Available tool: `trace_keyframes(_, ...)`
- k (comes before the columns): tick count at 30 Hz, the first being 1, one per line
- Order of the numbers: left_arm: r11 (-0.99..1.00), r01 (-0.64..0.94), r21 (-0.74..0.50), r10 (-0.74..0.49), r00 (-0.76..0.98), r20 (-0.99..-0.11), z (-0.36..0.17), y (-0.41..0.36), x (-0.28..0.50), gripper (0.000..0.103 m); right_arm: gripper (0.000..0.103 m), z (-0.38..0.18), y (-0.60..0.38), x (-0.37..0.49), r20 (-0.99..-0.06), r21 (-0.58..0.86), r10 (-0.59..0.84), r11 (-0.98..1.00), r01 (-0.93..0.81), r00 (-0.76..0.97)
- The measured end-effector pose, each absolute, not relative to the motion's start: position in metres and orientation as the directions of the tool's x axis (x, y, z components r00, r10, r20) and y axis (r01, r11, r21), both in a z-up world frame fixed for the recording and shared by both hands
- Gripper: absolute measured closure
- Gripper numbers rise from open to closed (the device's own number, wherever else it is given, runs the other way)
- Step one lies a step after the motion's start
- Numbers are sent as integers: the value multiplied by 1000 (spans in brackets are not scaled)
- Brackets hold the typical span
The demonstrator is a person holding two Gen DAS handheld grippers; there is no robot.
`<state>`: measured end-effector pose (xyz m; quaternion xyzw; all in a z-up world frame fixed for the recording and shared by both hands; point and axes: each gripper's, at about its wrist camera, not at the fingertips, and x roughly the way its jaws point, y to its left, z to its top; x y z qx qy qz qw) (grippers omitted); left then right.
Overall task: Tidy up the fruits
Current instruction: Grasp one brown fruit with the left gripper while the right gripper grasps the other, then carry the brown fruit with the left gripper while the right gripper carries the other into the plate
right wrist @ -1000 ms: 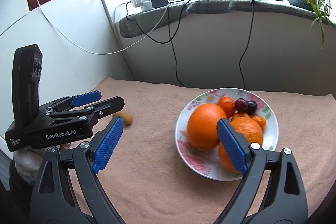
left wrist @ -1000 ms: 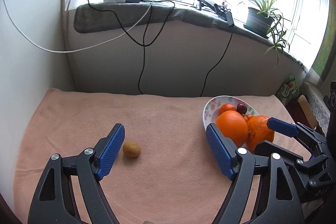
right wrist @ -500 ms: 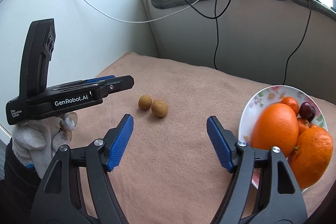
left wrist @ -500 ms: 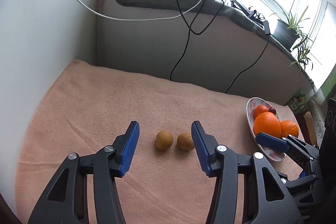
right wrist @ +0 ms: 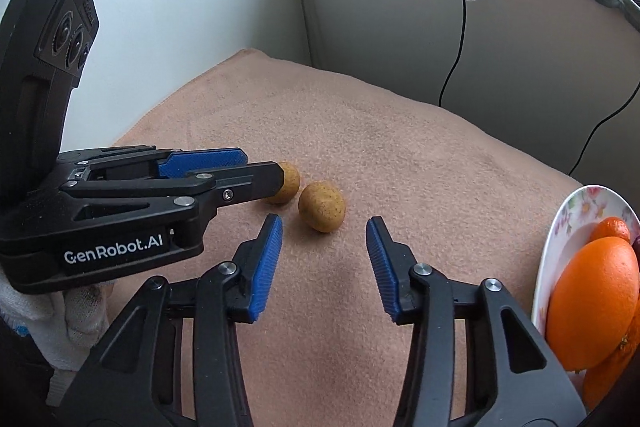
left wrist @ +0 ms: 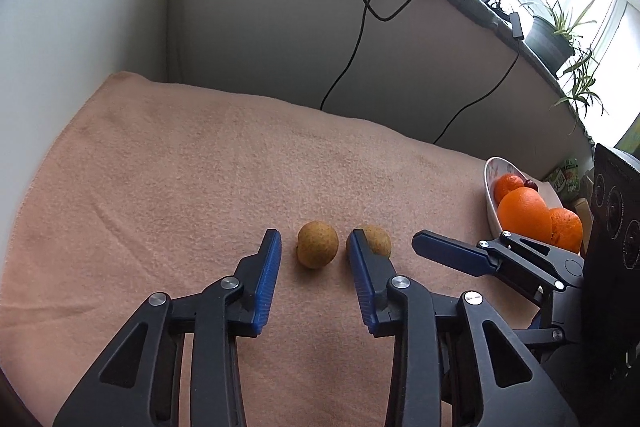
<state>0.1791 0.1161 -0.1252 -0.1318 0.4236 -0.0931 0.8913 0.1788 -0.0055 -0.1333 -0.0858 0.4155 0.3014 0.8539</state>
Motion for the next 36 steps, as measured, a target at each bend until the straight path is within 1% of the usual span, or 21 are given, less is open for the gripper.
trace_keyframes(3, 949, 59, -311, -279, 618, -735, -127, 115, 182, 70, 65, -138, -2, 181, -769, 98, 438, 800, -592, 466)
trace_keyframes(8, 953, 69, -294, -275, 598, -753, -132, 111, 187, 75, 67, -142, 3, 187, -775, 100, 438, 797, -596, 456)
trace_keyframes(9, 954, 70, -292, -275, 595, -755, -132, 110, 188, 75, 69, -143, 4, 188, -776, 100, 438, 796, -597, 453)
trace_keyframes(10, 954, 69, -292, -275, 592, -757, -134, 110, 188, 78, 74, -144, 5, 190, -778, 102, 439, 794, -599, 450)
trace_keyframes(19, 953, 61, -296, -272, 600, -753, -134, 110, 187, 81, 75, -145, 6, 191, -772, 99, 444, 790, -605, 454)
trace_keyframes(27, 955, 50, -294, -260, 619, -741, -128, 113, 182, 81, 75, -137, -3, 185, -755, 104, 455, 794, -599, 472)
trace_keyframes(36, 952, 81, -296, -277, 644, -713, -111, 98, 180, 81, 75, -113, -40, 173, -711, 136, 475, 816, -561, 518)
